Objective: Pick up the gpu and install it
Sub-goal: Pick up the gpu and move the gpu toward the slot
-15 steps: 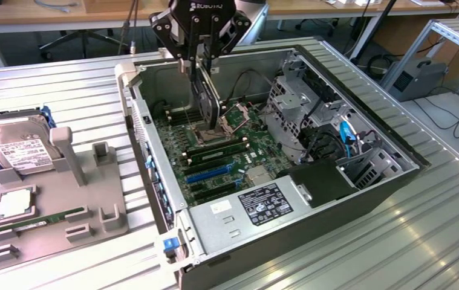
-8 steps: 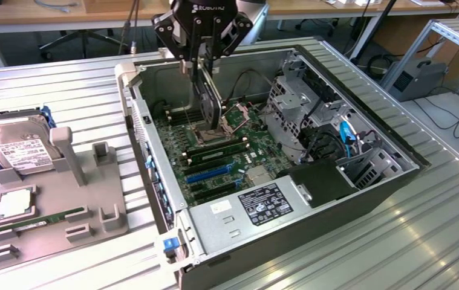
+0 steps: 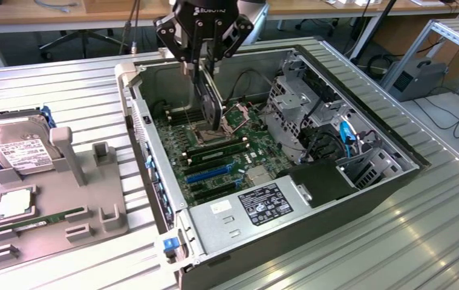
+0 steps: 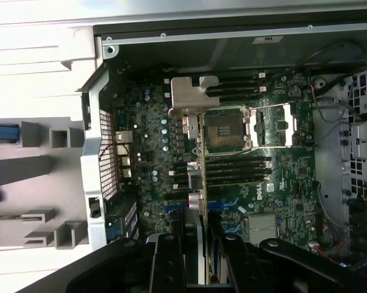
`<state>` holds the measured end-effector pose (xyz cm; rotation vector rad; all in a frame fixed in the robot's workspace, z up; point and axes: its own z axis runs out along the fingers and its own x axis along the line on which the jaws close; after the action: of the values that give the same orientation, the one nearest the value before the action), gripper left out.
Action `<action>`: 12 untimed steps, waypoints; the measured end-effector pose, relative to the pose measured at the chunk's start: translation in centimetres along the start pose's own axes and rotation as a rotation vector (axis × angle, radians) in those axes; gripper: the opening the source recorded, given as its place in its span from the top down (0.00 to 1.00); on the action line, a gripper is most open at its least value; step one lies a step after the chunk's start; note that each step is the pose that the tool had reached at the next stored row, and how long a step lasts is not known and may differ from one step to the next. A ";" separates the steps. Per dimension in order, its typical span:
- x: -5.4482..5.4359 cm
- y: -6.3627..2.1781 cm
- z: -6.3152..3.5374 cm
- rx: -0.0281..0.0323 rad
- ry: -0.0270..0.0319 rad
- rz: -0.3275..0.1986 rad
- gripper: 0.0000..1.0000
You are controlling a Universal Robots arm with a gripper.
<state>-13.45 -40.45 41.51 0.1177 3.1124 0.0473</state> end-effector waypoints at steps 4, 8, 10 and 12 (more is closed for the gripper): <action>-0.1 0.00 0.10 0.0000 0.0000 0.000 0.73; -0.1 0.00 0.19 0.0000 0.0000 0.000 0.73; -0.2 0.00 0.23 0.0000 -0.0001 0.000 0.73; -0.2 0.00 0.27 0.0001 -0.0001 0.000 0.73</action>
<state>-13.24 -40.45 41.24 0.1177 3.1124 0.0472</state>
